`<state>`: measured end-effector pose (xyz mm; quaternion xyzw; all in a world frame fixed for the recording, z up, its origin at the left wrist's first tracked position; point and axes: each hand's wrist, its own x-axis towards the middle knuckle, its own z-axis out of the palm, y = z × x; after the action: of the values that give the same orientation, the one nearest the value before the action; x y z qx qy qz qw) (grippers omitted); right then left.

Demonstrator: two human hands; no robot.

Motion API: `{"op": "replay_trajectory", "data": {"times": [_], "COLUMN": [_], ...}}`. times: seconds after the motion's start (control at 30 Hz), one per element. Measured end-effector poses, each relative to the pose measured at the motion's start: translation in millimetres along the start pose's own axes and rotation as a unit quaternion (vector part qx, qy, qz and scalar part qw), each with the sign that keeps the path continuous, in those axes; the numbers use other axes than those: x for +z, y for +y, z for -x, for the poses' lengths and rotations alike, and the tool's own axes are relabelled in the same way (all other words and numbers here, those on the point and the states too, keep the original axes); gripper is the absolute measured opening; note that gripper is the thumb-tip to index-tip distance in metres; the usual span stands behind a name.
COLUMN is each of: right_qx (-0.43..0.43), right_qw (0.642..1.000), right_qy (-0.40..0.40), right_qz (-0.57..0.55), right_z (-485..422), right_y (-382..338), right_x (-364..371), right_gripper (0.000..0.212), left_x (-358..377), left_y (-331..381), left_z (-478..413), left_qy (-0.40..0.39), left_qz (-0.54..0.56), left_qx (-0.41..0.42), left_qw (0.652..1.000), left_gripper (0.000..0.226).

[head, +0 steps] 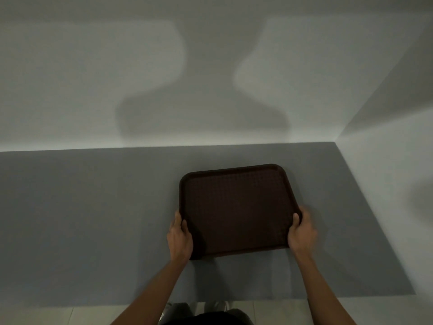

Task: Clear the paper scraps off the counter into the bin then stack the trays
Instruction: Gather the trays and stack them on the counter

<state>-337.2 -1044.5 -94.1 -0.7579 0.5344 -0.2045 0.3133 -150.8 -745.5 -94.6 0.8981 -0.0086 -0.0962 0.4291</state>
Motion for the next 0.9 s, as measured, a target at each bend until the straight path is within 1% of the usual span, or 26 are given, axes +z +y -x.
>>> {"op": "replay_trajectory", "data": {"times": [0.1, 0.23, 0.4, 0.57, 0.63, 0.73, 0.8, 0.9], "right_qx": [0.001, 0.01, -0.04, -0.031, -0.016, -0.022, -0.054, -0.113], "right_qw": [1.0, 0.999, 0.993, 0.979, 0.971, 0.971, 0.972, 0.978], "right_qy": [-0.006, -0.019, 0.005, -0.035, -0.05, -0.038, -0.04, -0.057], "right_qz": [0.006, 0.027, 0.109, 0.2, 0.232, 0.233, 0.223, 0.165], "right_z": [-6.3, -7.9, -12.6, -12.7, -8.9, 10.3, 35.4, 91.7], "right_y": [-6.6, -2.8, 4.9, -1.1, -7.0, -27.5, -49.8, -97.4], "right_x": [5.9, 14.2, 30.6, 28.9, 30.5, 36.2, 43.2, 60.2], "right_gripper": [0.034, 0.036, 0.051, 0.067, 0.072, 0.07, 0.067, 0.058], "left_x": [5.7, 12.1, 13.9, 11.0, 4.0, -20.4, -49.8, -112.0], "left_y": [0.1, -6.7, -11.9, -11.3, -9.7, -12.0, -19.4, -36.5], "left_z": [-10.0, -16.4, -23.0, -25.7, -25.8, -29.2, -31.1, -30.0], "left_qy": [-0.003, -0.022, -0.044, -0.084, -0.103, -0.129, -0.116, -0.07], "left_qz": [-0.014, -0.063, -0.133, -0.185, -0.168, -0.151, -0.126, -0.088], "left_qx": [-0.001, 0.016, 0.052, 0.053, 0.051, 0.067, 0.095, 0.105], "left_qw": [1.0, 0.998, 0.989, 0.978, 0.979, 0.978, 0.981, 0.988], "left_gripper": [0.048, 0.051, 0.052, 0.058, 0.06, 0.066, 0.067, 0.064]}}
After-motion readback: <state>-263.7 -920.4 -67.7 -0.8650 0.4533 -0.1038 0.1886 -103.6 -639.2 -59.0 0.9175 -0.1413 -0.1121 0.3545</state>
